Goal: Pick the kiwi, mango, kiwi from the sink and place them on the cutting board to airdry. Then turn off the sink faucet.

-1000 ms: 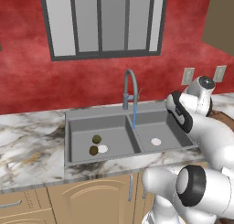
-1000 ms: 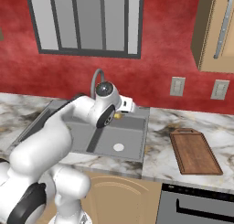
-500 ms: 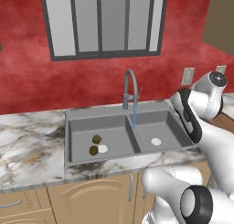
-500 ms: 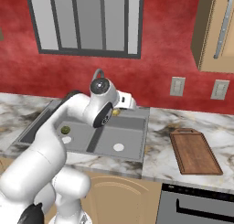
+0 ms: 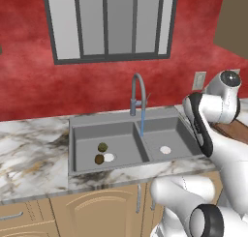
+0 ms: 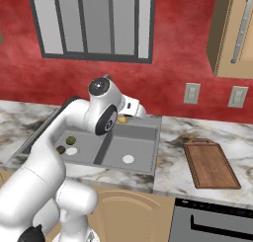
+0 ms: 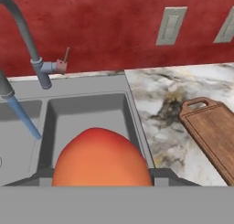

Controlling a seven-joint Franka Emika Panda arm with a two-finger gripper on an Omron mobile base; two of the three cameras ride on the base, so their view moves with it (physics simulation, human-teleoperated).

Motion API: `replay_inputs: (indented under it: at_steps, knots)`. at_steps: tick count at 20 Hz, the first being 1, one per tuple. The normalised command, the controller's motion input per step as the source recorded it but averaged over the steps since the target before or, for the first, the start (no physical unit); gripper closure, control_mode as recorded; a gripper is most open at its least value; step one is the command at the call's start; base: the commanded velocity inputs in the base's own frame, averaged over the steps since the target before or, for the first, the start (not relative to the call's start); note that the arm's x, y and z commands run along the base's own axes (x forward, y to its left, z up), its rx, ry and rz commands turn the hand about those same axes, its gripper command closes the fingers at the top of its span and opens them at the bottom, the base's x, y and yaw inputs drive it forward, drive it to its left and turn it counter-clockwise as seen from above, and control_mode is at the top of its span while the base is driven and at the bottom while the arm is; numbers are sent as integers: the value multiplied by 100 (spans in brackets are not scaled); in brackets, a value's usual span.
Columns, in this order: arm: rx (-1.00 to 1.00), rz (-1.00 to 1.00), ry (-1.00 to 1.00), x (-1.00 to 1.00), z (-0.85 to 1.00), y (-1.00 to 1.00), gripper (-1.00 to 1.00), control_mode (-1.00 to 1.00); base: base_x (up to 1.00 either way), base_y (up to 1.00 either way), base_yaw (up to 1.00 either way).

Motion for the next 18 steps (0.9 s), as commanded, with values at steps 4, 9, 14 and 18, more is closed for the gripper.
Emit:
replay_inputs:
  at_steps: [4,9,14,18]
  knots:
    - [0,-10,0,-25,0,0,100,-100,0,0,0]
    - [0,-1,-2,-14,0,2,100,-100,0,0,0]
    - [0,0,0,-6,0,1,100,-100,0,0,0]
    - [0,-2,-4,-20,0,-9,100,-100,0,0,0]
